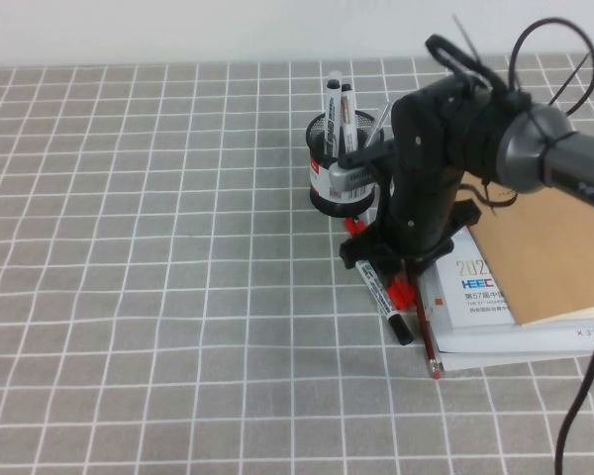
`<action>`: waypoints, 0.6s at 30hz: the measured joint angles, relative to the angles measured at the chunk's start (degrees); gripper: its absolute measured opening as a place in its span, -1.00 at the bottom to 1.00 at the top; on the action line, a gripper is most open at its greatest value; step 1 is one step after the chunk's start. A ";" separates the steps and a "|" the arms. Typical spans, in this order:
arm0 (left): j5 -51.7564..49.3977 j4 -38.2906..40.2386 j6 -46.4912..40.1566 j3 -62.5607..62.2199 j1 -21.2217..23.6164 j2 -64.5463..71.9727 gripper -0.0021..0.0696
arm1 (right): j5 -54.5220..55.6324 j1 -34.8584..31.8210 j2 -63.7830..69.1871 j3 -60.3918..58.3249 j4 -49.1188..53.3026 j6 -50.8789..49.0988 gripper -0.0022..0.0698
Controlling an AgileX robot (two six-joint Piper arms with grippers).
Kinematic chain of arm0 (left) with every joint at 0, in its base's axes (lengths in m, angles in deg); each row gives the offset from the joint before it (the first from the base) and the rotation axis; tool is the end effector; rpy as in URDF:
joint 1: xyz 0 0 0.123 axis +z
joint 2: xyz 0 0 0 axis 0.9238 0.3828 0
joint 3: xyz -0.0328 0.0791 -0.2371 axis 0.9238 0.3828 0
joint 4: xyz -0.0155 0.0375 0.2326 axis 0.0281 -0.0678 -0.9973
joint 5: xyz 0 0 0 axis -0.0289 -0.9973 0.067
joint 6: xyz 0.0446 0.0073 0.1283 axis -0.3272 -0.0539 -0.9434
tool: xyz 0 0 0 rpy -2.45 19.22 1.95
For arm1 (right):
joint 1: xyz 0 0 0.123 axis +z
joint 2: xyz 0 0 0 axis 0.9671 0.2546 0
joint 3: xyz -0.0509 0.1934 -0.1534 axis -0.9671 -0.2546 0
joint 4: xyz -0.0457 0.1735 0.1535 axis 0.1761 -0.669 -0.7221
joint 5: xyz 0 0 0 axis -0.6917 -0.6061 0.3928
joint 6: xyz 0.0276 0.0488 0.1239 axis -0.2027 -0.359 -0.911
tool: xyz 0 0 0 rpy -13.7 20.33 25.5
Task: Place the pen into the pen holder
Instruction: Pick up the pen on the table
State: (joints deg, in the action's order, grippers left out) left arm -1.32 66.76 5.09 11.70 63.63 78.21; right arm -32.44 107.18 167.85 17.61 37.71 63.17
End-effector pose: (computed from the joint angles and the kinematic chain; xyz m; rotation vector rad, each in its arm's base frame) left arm 0.1122 -0.0084 0.1578 0.0471 1.8804 -0.0663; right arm 0.3602 0.2167 0.1374 -0.5408 2.8998 0.0337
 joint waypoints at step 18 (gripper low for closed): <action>0.00 0.00 0.00 0.00 0.00 0.00 -0.96 | 4.63 2.90 3.16 0.31 -1.19 0.00 -0.35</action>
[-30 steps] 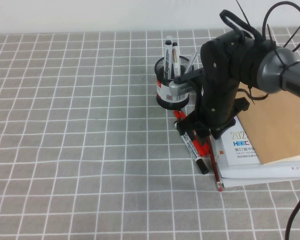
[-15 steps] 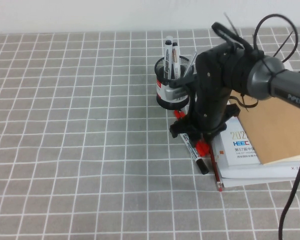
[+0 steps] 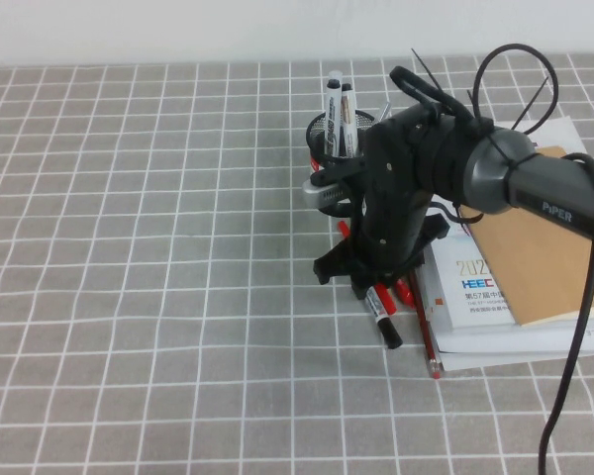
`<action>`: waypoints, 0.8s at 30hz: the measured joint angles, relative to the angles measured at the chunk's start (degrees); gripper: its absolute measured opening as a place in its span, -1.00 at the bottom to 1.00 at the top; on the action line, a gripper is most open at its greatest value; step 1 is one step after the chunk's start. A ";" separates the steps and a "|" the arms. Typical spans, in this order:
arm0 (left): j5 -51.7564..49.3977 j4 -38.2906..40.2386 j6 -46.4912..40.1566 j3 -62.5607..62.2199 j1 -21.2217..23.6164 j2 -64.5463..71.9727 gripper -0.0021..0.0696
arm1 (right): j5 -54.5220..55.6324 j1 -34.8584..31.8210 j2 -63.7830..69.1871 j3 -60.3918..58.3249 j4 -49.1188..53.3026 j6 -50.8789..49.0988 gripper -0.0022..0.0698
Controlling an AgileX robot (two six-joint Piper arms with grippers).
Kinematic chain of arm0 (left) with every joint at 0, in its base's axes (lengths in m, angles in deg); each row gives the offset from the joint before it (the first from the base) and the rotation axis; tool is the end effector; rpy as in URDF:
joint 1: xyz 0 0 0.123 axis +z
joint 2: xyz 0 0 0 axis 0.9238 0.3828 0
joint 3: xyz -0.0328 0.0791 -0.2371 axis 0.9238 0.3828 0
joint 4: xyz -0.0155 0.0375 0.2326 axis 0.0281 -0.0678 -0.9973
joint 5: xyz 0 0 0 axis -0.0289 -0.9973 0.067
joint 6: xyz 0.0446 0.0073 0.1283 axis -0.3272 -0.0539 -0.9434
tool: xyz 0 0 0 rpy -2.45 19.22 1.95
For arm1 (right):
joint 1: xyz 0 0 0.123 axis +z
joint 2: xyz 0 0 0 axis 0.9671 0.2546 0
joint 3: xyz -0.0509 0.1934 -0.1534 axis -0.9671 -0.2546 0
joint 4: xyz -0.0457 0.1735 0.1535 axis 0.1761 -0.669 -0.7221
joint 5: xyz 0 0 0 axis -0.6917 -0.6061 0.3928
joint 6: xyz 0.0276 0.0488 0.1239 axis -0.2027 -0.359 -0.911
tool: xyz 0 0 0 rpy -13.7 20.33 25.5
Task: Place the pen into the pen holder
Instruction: Pick up the pen on the table
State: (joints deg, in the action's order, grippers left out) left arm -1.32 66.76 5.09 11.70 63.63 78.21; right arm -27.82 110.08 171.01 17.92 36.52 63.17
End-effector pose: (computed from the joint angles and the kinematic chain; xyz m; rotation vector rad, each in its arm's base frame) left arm 0.1122 -0.0084 0.1578 0.0471 1.8804 -0.0663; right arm 0.3571 0.2437 0.1173 -0.6015 2.8666 0.0859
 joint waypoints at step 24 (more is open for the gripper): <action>0.00 0.00 0.00 0.00 0.00 0.00 -0.96 | -2.30 3.71 0.23 4.85 -0.81 5.07 -0.96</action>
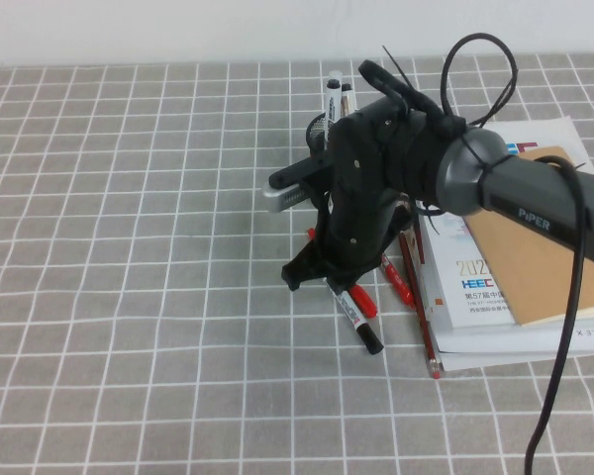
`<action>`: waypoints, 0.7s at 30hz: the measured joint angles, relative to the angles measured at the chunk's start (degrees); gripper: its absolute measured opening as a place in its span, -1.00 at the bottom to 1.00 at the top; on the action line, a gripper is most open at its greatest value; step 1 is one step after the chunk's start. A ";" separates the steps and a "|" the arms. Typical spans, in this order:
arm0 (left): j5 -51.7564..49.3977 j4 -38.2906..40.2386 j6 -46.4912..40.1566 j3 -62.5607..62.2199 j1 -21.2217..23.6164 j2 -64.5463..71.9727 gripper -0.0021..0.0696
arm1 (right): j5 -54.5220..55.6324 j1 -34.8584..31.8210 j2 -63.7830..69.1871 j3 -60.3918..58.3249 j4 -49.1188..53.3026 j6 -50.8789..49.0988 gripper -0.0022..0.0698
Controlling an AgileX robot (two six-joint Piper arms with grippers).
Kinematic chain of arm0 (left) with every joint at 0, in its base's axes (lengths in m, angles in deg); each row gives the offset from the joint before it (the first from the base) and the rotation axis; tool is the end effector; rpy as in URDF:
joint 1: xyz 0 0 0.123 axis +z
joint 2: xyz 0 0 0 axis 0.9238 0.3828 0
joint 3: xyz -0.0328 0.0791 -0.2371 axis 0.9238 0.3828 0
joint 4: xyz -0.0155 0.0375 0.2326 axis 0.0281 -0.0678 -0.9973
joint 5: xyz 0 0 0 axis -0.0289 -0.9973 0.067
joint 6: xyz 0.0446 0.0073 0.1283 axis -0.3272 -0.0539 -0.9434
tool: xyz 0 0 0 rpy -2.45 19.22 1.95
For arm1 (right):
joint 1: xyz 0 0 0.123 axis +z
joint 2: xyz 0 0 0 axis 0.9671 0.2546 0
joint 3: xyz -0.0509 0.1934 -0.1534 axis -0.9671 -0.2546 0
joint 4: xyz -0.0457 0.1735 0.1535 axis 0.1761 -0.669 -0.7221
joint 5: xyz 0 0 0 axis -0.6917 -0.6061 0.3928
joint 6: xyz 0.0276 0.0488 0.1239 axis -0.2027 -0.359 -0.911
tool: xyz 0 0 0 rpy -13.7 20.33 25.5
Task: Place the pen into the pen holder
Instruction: Pick up the pen on the table
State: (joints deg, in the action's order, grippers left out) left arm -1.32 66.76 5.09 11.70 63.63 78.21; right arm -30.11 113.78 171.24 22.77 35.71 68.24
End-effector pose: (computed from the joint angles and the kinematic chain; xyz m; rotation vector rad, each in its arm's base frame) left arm 0.1122 -0.0084 0.1578 0.0471 1.8804 -0.0663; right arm 0.3473 0.2736 0.1366 -0.7992 2.7818 0.1206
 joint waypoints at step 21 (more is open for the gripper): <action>0.00 0.00 0.00 0.00 0.00 0.00 -0.96 | -0.95 2.07 2.64 0.67 1.42 0.67 -0.10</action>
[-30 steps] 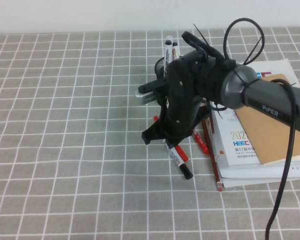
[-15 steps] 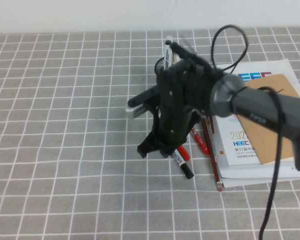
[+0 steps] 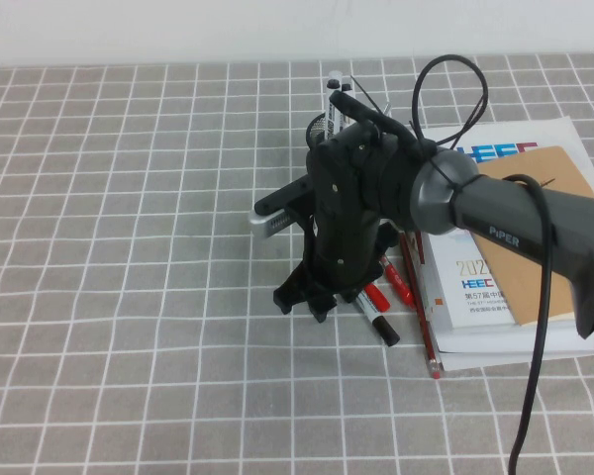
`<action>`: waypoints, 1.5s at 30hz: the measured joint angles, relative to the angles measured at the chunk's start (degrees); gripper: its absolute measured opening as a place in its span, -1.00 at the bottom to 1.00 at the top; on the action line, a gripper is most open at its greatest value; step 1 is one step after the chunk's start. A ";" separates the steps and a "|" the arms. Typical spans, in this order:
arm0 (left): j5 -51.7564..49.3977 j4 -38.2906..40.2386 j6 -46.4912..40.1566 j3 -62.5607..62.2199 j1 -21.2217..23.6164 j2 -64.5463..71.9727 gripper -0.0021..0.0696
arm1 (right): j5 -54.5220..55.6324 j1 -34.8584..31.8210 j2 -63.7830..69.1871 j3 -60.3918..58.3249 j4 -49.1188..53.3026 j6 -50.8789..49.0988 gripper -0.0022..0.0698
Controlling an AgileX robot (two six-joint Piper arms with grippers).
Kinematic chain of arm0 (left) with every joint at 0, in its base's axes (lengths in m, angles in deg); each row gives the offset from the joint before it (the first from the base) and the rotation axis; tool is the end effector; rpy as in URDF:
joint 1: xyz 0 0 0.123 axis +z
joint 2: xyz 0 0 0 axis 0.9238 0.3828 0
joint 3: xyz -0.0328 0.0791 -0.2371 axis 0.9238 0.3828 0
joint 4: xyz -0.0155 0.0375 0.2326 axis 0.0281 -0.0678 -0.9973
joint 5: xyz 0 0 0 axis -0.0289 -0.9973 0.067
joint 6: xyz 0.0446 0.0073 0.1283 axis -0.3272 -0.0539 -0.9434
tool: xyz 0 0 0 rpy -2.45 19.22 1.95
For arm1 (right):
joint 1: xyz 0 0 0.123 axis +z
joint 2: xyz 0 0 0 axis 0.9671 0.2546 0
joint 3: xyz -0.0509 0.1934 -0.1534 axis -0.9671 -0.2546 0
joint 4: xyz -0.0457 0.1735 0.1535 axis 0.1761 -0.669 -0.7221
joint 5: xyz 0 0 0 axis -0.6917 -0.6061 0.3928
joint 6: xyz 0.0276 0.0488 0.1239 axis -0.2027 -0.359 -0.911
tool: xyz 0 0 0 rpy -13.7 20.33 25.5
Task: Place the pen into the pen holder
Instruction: Pick up the pen on the table
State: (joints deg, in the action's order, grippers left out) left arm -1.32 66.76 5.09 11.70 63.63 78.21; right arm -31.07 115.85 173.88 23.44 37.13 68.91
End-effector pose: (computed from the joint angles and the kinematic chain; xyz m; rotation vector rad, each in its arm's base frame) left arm 0.1122 -0.0084 0.1578 0.0471 1.8804 -0.0663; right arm 0.3392 0.2837 0.1188 -0.8912 2.7964 0.0657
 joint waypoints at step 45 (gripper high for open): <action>0.00 0.00 0.00 0.00 0.00 0.00 -0.96 | -2.36 -0.96 1.69 3.49 3.03 -0.14 -0.69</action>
State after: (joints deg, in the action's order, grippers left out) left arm -1.32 66.76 5.09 11.70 63.63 78.21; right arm -33.43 114.90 175.57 26.93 40.16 68.77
